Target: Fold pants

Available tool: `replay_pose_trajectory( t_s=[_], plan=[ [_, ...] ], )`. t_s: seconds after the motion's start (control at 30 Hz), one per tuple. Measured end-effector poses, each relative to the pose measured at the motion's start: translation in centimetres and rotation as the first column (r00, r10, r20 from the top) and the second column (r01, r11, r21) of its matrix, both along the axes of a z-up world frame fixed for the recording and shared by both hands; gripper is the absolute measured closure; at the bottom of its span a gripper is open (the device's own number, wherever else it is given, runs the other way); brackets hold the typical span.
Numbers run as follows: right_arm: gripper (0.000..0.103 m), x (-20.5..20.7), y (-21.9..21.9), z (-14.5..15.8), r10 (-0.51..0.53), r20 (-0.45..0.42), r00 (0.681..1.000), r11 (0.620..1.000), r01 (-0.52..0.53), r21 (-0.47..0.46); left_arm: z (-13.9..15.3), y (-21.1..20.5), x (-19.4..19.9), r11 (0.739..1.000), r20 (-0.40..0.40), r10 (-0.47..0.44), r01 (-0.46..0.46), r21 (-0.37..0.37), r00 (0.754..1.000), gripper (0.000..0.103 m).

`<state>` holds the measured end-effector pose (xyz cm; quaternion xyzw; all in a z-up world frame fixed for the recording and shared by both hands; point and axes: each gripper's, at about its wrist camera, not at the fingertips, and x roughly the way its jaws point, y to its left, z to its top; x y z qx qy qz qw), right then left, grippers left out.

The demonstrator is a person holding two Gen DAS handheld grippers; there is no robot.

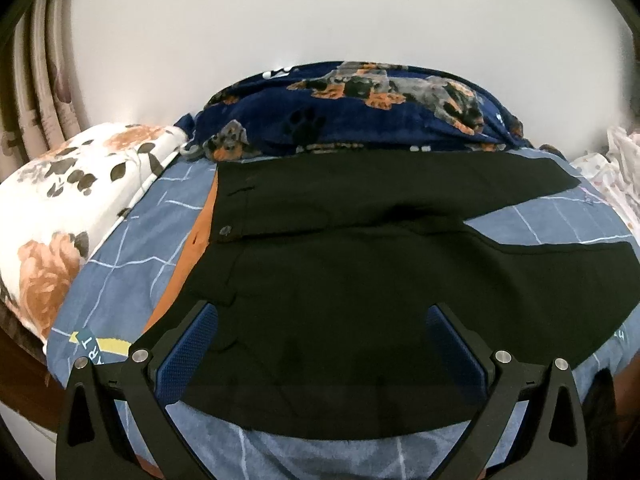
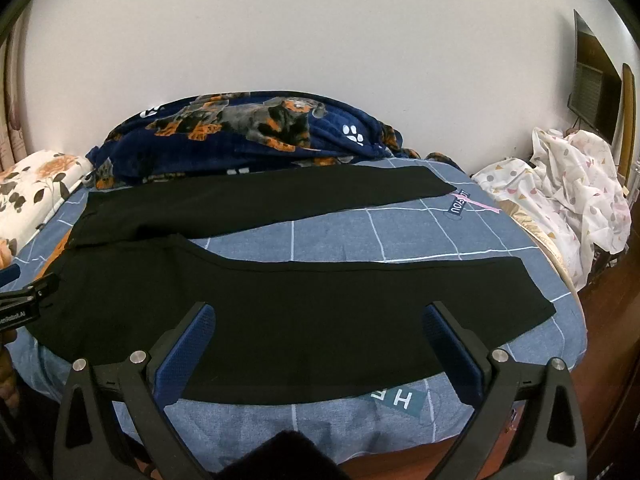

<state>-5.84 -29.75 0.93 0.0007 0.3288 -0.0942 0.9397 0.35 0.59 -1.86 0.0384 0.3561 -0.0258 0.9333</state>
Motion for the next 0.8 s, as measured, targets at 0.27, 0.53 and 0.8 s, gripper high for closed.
replay_pose_trajectory(
  t_s=[0.27,0.53,0.8],
  plan=[
    [0.000,0.1,-0.3,-0.5,-0.011,-0.007,1.000,1.000,0.012,0.007,-0.2,-0.3,0.2,1.000,0.003,-0.007,0.007,0.017,1.000,0.000],
    [0.000,0.6,-1.0,-0.9,-0.028,-0.027,0.999,0.999,0.029,0.031,-0.9,-0.4,0.8,1.000,-0.023,0.000,0.000,0.027,1.000,0.000],
    [0.000,0.9,-1.4,-1.2,-0.035,-0.039,0.999,0.999,0.037,0.039,-1.6,-0.1,1.1,0.999,-0.043,0.007,-0.006,0.034,0.999,0.000]
  ],
)
